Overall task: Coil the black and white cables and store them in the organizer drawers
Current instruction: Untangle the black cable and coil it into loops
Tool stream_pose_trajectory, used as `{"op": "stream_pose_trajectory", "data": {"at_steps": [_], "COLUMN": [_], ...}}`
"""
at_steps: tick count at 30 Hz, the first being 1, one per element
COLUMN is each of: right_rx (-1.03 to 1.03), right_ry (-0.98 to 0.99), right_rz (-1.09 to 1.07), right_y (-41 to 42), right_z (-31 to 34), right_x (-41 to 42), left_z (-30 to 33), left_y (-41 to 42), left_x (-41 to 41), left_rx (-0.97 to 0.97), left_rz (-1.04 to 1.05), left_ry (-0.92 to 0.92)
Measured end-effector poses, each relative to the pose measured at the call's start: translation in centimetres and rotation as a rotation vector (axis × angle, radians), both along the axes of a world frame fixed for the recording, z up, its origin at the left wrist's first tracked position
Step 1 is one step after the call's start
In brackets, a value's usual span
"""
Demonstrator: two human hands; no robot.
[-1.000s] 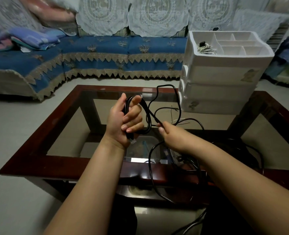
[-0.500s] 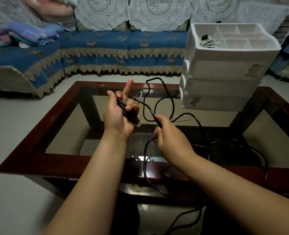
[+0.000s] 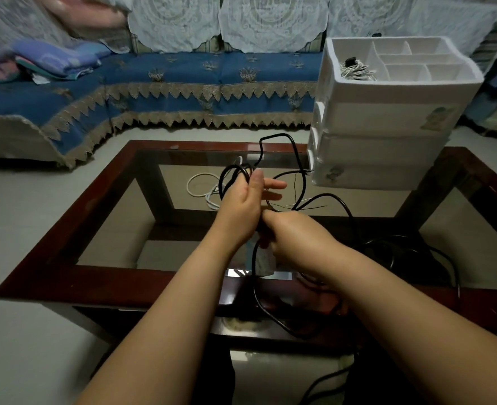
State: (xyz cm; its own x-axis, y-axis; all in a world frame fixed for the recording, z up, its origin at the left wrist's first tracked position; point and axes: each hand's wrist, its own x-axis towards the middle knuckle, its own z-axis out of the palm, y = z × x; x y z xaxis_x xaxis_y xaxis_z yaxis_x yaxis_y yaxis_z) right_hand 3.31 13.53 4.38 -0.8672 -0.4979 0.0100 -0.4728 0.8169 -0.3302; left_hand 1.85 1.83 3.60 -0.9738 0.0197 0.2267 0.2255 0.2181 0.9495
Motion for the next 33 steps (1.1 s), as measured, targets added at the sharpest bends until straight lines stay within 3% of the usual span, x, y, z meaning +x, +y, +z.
{"op": "stream_pose_trajectory", "data": {"at_steps": [7, 17, 19, 21, 24, 26, 29, 33], "right_rx": [-0.075, -0.185, -0.357, -0.662, -0.941, -0.854, -0.626, -0.621], "right_ry": [-0.258, -0.121, -0.323, -0.631, -0.858, -0.666, -0.079, 0.190], "right_rz": [0.135, 0.003, -0.029, 0.002, 0.094, 0.107, 0.026, -0.049], "right_y": [1.4, 1.1, 1.3, 2.1, 3.6, 3.7, 3.3, 4.1], "right_z": [0.0, -0.1, 0.4, 1.0, 1.5, 1.5, 1.0, 0.8], "right_x": [-0.6, -0.6, -0.7, -0.7, -0.5, -0.1, -0.5, -1.6], "left_z": [-1.4, -0.9, -0.7, -0.5, -0.3, -0.1, 0.5, 1.5], "left_y": [0.1, 0.1, 0.2, -0.3, -1.6, -1.9, -1.1, -0.7], "left_x": [-0.4, -0.4, -0.4, -0.7, -1.0, -0.8, 0.2, 1.5], "left_rx": [-0.313, -0.424, -0.456, -0.431, -0.187, -0.133, -0.169, -0.040], "left_rz": [0.034, 0.055, 0.075, 0.132, 0.140, 0.076, -0.165, -0.476], "left_ry": [0.049, -0.030, -0.012, -0.007, -0.073, -0.118, -0.247, -0.396]}}
